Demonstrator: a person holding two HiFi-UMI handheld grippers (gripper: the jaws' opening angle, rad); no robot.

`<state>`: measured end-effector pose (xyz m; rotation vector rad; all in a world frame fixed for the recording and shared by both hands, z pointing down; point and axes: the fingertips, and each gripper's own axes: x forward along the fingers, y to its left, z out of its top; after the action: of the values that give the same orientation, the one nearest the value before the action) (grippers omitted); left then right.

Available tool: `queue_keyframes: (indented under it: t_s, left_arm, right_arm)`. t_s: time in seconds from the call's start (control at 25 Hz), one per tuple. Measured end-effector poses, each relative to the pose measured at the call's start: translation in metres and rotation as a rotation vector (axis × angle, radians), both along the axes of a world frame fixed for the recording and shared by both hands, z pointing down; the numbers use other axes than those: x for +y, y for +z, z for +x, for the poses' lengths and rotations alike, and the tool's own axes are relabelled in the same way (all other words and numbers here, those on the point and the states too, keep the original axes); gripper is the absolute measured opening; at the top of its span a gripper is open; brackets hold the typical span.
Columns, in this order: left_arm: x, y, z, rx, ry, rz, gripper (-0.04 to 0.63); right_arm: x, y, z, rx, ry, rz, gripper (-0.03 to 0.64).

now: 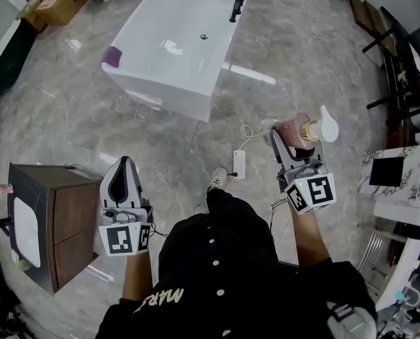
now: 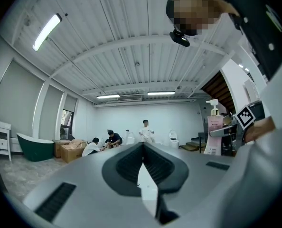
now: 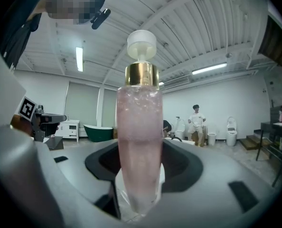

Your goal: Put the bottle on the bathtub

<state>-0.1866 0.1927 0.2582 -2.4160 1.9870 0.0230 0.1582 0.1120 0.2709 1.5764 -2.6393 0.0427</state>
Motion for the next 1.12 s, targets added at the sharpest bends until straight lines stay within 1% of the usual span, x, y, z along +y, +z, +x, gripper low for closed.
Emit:
queue_keyframes:
  t_s: [0.2, 0.48, 0.68, 0.96, 1.12]
  left_arm:
    - [-0.036, -0.003, 0.003, -0.002, -0.013, 0.002, 0.011]
    - [-0.085, -0.006, 0.014, 0.004, -0.04, 0.009, 0.011]
    - [-0.105, -0.009, 0.024, 0.011, -0.054, 0.018, 0.011]
    - [-0.122, 0.004, 0.008, 0.021, -0.086, -0.022, 0.011]
    - [-0.149, 0.007, -0.003, 0.022, -0.073, -0.025, 0.011]
  right_arm:
    - [-0.038, 0.0, -0.002, 0.004, -0.026, -0.006, 0.227]
    - [-0.091, -0.004, 0.002, 0.006, -0.06, 0.01, 0.227]
    - [-0.117, -0.004, 0.002, 0.007, -0.094, 0.007, 0.227]
    - [-0.148, 0.0, -0.014, 0.013, -0.125, -0.002, 0.227]
    - [-0.17, 0.003, -0.026, 0.019, -0.131, -0.005, 0.227]
